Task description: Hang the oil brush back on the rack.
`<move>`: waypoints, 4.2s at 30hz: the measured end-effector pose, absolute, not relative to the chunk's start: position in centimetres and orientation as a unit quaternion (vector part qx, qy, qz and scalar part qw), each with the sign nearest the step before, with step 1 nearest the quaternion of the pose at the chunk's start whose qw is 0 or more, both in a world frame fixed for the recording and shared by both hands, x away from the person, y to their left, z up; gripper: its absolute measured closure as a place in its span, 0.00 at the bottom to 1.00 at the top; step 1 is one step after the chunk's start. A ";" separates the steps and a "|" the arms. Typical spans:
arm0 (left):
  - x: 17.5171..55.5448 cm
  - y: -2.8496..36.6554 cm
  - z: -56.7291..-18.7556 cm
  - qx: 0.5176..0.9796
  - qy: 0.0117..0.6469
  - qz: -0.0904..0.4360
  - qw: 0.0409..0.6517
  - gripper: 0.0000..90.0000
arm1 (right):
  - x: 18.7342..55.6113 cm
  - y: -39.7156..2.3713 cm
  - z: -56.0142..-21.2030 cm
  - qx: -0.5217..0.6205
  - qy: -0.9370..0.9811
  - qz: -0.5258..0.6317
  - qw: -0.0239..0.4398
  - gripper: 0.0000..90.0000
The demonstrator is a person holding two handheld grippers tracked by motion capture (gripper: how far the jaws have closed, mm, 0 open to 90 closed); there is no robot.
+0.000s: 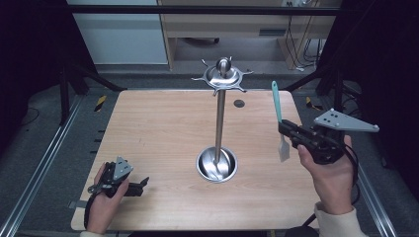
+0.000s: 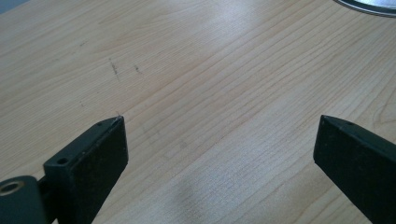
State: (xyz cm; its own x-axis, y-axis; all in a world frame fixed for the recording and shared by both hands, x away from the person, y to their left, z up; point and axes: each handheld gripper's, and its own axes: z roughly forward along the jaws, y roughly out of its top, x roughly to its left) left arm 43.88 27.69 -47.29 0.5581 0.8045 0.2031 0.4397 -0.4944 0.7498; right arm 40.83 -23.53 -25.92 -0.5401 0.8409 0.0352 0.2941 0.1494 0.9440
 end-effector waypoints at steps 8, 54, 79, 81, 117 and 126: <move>43.9 27.7 -47.3 0.819 0.380 0.277 0.329 0.03 | 40.2 -23.1 -25.7 0.382 0.708 0.530 0.269 0.91; 43.9 27.6 -47.3 0.821 0.377 0.276 0.328 0.03 | 39.4 -19.4 -25.6 0.321 0.734 0.541 0.256 0.91; 43.9 27.6 -47.3 0.821 0.377 0.276 0.328 0.03 | 40.9 -18.0 -27.2 0.333 0.716 0.561 0.248 0.91; 43.9 27.6 -47.3 0.821 0.377 0.276 0.328 0.03 | 41.0 -17.9 -27.4 0.334 0.712 0.566 0.248 0.91; 43.9 27.6 -47.3 0.821 0.377 0.276 0.328 0.03 | 41.5 -16.9 -27.9 0.342 0.704 0.563 0.264 1.00; 43.9 27.6 -47.3 0.823 0.376 0.275 0.327 0.03 | 41.2 -18.3 -27.4 0.354 0.714 0.535 0.280 0.91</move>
